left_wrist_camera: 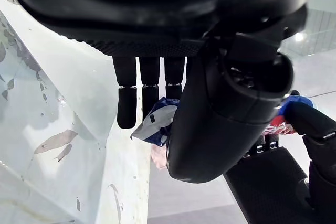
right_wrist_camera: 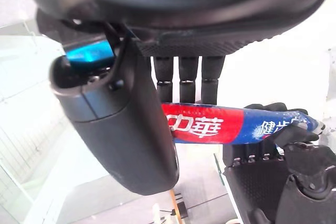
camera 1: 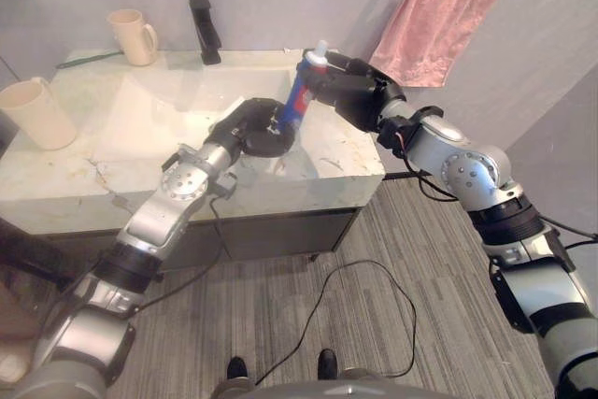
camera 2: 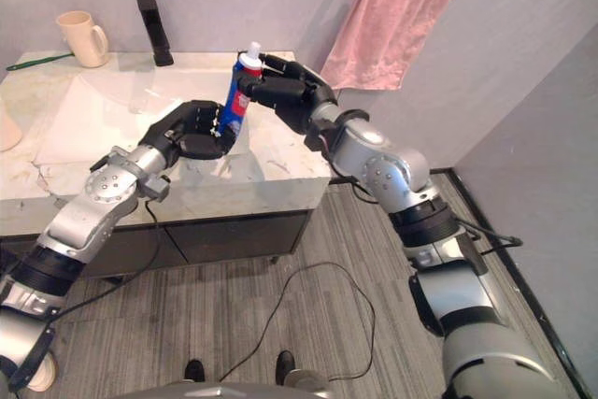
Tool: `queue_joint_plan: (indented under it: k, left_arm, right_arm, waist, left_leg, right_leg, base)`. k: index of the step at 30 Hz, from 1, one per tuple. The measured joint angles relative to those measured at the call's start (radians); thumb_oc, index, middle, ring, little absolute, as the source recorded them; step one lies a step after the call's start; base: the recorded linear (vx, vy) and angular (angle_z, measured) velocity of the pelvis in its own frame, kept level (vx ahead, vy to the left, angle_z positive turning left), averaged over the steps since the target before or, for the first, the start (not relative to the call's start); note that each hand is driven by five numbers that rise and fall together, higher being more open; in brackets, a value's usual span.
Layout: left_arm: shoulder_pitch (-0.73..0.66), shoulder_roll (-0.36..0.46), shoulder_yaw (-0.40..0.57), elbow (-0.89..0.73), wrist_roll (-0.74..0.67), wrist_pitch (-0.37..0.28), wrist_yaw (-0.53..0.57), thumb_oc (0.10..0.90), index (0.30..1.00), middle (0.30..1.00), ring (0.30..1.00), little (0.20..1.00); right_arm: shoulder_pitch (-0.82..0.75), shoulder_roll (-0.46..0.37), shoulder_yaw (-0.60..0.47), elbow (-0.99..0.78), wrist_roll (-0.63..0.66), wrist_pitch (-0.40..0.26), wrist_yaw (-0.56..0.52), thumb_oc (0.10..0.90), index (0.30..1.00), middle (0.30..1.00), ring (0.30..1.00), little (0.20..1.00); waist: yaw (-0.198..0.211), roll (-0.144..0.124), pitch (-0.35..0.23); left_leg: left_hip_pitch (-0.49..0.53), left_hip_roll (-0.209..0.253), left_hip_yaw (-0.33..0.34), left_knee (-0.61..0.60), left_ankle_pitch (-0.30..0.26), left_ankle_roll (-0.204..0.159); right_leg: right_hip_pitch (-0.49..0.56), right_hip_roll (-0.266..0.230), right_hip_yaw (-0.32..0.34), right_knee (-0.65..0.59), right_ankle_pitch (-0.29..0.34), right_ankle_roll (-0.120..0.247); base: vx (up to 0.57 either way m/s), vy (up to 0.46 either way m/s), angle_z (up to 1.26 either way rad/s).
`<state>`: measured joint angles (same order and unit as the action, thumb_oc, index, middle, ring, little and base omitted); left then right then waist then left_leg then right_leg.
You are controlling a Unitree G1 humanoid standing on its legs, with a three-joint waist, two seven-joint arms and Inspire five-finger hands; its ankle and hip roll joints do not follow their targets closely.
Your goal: Organize the bathroom.
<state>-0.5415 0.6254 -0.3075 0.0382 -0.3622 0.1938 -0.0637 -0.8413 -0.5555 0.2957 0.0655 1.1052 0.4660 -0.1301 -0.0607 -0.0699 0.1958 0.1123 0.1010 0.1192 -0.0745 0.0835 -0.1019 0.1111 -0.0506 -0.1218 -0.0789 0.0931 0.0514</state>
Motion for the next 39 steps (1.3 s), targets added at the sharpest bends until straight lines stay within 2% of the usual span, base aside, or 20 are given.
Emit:
queue_joint_plan:
  k: [3,5,10,15,26,29,31,36,39]
  left_arm:
    - [0.000,0.000,0.000,0.000,0.000,0.000,0.000,0.409,0.314,0.314,0.314,0.314]
    - [0.000,0.000,0.000,0.000,0.000,0.000,0.000,0.800,0.900,0.900,0.900,0.900]
    - [0.000,0.000,-0.007,0.000,0.000,-0.001,0.000,0.800,0.900,0.900,0.900,0.900]
    - [-0.003,0.000,0.012,0.000,-0.037,-0.001,0.074,0.800,0.900,0.900,0.900,0.900]
    - [-0.014,0.004,0.019,-0.011,-0.118,-0.002,0.088,0.800,0.900,0.900,0.900,0.900]
    - [-0.013,0.004,0.049,-0.030,-0.131,-0.021,0.177,0.800,0.900,0.900,0.900,0.900]
    - [-0.013,0.004,0.127,-0.030,-0.137,-0.047,0.254,0.800,0.900,0.900,0.900,0.900]
    - [-0.013,0.042,0.353,-0.030,0.009,-0.150,0.530,0.800,0.900,0.900,0.900,0.900]
    - [-0.011,0.058,0.454,-0.045,0.050,-0.200,0.657,0.800,0.900,0.900,0.900,0.900]
  right_arm:
    - [0.000,0.000,0.000,0.000,0.000,0.000,0.000,0.411,0.316,0.316,0.316,0.316]
    - [0.000,0.000,0.000,0.000,0.000,0.000,0.000,0.419,0.328,0.328,0.328,0.328]
    - [0.000,0.000,-0.005,0.012,0.000,0.000,-0.003,0.428,0.342,0.342,0.342,0.342]
    - [0.000,-0.017,-0.005,0.046,0.000,0.001,-0.006,0.433,0.349,0.349,0.349,0.349]
    - [0.000,-0.034,-0.041,0.049,0.001,-0.012,-0.014,0.444,0.366,0.366,0.366,0.366]
    - [0.000,-0.034,-0.049,0.049,0.001,-0.021,-0.020,0.449,0.373,0.373,0.373,0.373]
    - [0.000,-0.034,-0.050,0.049,0.002,-0.021,-0.023,0.449,0.373,0.373,0.373,0.373]
    - [0.000,-0.043,-0.060,0.048,0.002,-0.021,-0.065,0.447,0.371,0.371,0.371,0.371]
    - [0.000,-0.070,-0.072,0.047,0.003,-0.022,-0.082,0.460,0.389,0.389,0.389,0.389]
  waist:
    - [0.002,0.000,0.000]
    - [0.003,0.000,0.000]
    - [0.003,0.000,0.000]
    - [0.003,0.000,0.000]
    - [0.006,0.002,0.001]
    - [0.008,0.003,0.001]
    - [0.007,0.003,0.001]
    - [0.008,0.004,0.002]
    - [0.038,0.004,0.002]
  left_leg:
    - [0.000,0.000,0.000,0.000,0.000,0.000]
    - [0.000,0.000,-0.001,0.000,0.000,0.000]
    - [0.000,0.000,-0.002,0.000,0.000,0.000]
    - [0.000,0.000,-0.002,0.000,0.000,0.000]
    - [-0.002,0.000,-0.010,0.000,0.002,0.000]
    - [-0.004,0.000,-0.014,0.000,0.002,0.000]
    - [-0.004,0.001,-0.014,0.000,0.002,0.000]
    - [-0.009,0.004,-0.035,-0.001,0.005,-0.003]
    - [-0.014,0.007,-0.046,0.000,0.006,-0.005]
  right_leg:
    - [0.000,0.000,0.000,0.000,0.000,0.000]
    - [0.000,0.000,-0.001,0.000,0.000,0.000]
    - [0.001,0.000,-0.001,0.000,0.000,0.000]
    - [0.001,0.000,-0.002,0.000,0.000,0.000]
    - [0.004,0.000,-0.010,0.000,0.000,0.000]
    - [0.004,0.000,-0.014,-0.001,-0.001,-0.001]
    - [0.004,0.001,-0.014,-0.001,-0.001,-0.001]
    - [0.011,0.004,-0.037,-0.001,-0.005,-0.003]
    - [0.012,0.006,-0.045,-0.001,-0.008,-0.002]
  base:
    - [0.00,0.000,0.00]
    - [0.00,0.000,0.00]
    - [0.00,0.000,0.00]
    - [0.00,0.000,0.00]
    - [0.00,-0.001,0.00]
    - [0.01,-0.011,0.03]
    - [0.00,0.000,0.00]
    - [0.01,-0.023,0.11]
    - [0.01,-0.022,0.13]
